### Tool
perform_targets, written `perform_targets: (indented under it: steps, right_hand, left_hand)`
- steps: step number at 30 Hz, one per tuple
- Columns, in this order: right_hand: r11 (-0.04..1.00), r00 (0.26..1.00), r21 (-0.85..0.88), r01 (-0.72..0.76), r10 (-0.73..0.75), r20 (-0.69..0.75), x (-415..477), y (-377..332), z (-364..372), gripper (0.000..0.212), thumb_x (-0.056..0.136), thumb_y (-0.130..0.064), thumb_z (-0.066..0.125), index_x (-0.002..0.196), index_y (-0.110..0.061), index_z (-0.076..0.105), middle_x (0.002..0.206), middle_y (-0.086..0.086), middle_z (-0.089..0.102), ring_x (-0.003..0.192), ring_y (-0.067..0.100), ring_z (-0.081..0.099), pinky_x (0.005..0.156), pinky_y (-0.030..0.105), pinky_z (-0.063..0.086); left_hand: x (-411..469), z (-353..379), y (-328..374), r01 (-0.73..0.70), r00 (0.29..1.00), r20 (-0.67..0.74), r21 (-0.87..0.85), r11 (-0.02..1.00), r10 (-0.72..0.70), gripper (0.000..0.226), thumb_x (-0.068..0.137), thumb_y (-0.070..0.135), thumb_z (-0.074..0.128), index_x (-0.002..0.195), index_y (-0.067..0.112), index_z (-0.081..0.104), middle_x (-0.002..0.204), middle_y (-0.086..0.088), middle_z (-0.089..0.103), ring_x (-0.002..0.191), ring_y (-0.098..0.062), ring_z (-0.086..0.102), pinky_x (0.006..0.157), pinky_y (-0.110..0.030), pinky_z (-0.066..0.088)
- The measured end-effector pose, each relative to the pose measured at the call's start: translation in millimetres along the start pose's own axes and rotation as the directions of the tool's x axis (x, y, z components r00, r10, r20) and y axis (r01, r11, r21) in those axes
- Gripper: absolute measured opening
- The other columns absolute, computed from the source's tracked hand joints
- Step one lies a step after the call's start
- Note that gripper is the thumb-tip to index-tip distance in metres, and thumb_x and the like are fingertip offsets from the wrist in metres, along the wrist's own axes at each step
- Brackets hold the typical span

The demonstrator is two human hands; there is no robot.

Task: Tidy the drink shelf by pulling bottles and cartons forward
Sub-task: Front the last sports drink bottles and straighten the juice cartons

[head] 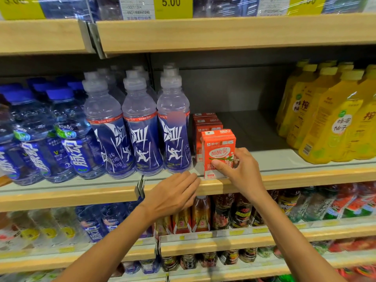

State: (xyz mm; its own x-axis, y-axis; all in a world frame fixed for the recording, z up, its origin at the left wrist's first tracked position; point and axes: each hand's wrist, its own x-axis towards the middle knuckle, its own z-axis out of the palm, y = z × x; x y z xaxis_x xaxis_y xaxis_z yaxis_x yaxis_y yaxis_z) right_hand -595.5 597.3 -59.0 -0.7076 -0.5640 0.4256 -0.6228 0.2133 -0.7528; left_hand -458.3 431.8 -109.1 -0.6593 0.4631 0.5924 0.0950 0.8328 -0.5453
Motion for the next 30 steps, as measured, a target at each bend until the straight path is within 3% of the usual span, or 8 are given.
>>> perform_targets:
  steps: [7,11,24,30]
  right_hand:
    - [0.999,0.993,0.017,-0.041,0.043,-0.112,6,3,17,0.058,0.073,-0.043,0.076,0.121,-0.017,0.055,0.113,-0.004,0.063,0.085,-0.004,0.052,0.066,-0.008,0.034]
    - [0.998,0.988,0.014,-0.056,0.057,-0.143,8,3,25,0.061,0.070,-0.048,0.074,0.120,-0.020,0.055,0.114,-0.005,0.063,0.086,-0.004,0.052,0.058,-0.001,0.038]
    - [0.999,0.976,-0.003,-0.050,0.048,-0.212,12,4,39,0.059,0.074,-0.044,0.074,0.122,-0.017,0.054,0.117,0.000,0.059,0.094,0.001,0.049,0.060,0.002,0.032]
    - [0.999,0.985,0.002,-0.041,0.041,-0.170,6,6,33,0.060,0.075,-0.038,0.077,0.124,-0.015,0.052,0.118,-0.001,0.060,0.096,0.001,0.051,0.070,0.003,0.035]
  left_hand:
    - [-4,3,1,-0.019,0.999,-0.025,0.046,0.999,0.020,0.039,0.098,0.026,0.042,0.112,0.002,0.070,0.110,-0.015,0.070,0.098,-0.026,0.069,0.084,-0.036,0.056]
    - [-5,3,2,-0.025,0.999,-0.033,0.036,0.999,0.026,0.039,0.098,0.027,0.043,0.113,0.002,0.069,0.111,-0.016,0.070,0.099,-0.026,0.068,0.083,-0.036,0.056]
    - [-2,2,3,0.011,0.999,-0.034,0.023,1.000,-0.010,0.035,0.095,0.025,0.050,0.111,0.000,0.069,0.109,-0.016,0.070,0.097,-0.027,0.068,0.082,-0.036,0.056]
    - [4,-11,4,0.121,0.993,0.026,-0.085,0.989,-0.119,0.032,0.091,0.021,0.052,0.106,-0.001,0.070,0.105,-0.015,0.070,0.094,-0.026,0.067,0.084,-0.035,0.055]
